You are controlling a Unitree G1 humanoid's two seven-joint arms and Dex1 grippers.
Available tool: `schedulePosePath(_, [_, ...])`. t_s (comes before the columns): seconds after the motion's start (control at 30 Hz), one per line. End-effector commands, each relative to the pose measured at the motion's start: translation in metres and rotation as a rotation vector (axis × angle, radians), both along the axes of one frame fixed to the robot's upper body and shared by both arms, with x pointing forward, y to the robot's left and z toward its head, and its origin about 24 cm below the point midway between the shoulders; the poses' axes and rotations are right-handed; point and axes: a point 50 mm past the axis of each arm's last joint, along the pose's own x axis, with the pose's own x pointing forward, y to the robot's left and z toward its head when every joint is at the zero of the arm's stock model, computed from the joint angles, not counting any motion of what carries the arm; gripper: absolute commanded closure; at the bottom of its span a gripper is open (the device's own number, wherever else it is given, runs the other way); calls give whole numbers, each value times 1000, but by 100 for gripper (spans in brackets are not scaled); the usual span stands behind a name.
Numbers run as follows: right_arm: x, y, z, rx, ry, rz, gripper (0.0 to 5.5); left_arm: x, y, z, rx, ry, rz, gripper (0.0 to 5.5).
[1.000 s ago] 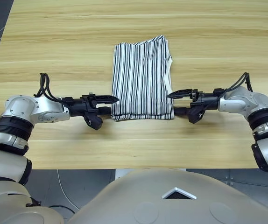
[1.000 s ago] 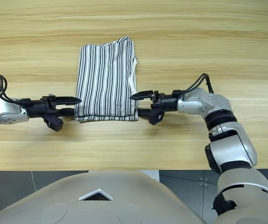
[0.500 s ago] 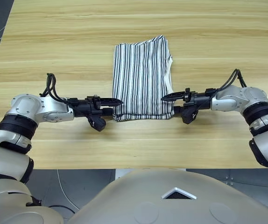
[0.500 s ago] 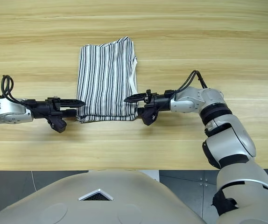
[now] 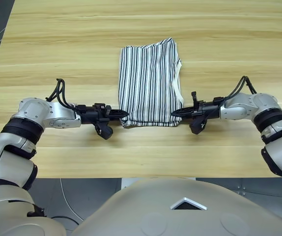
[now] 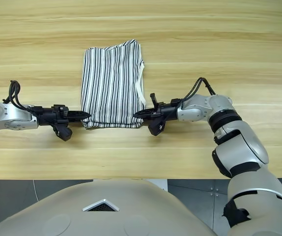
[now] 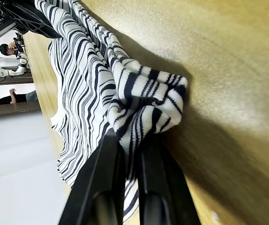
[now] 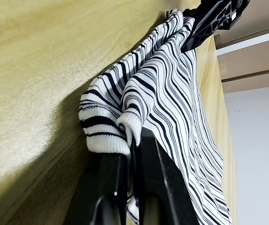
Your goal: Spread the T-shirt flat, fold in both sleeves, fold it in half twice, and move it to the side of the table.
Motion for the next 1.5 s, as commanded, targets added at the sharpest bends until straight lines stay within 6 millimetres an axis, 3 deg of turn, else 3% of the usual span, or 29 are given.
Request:
schedulePosePath(0.03, [-1, 1, -3, -29, 15, 13, 540, -16, 1, -17, 85, 88, -26, 534])
schedulePosePath(0.2, [16, -3, 26, 95, 103, -97, 540, 9, -28, 18, -78, 65, 31, 536])
schedulePosePath(0.33, [21, -15, 52, 72, 325, -161, 540, 15, -43, 50, -110, 239, 171, 536])
schedulePosePath(0.53, [0, -38, 70, -39, 668, -142, 540, -8, -45, 81, 11, 663, 260, 536])
schedulePosePath(0.8, [-44, -50, 86, -120, 945, -88, 540, -27, -38, 113, 125, 860, 275, 536])
schedulePosePath(0.9, [-51, -45, 88, -102, 943, -78, 540, -34, -40, 119, 118, 898, 250, 536])
schedulePosePath(1.07, [-45, -39, 90, -62, 912, -122, 540, -33, -34, 118, 94, 943, 286, 536])
schedulePosePath(1.5, [7, -26, 85, 56, 751, -332, 540, 18, -44, 117, -92, 771, 411, 536])
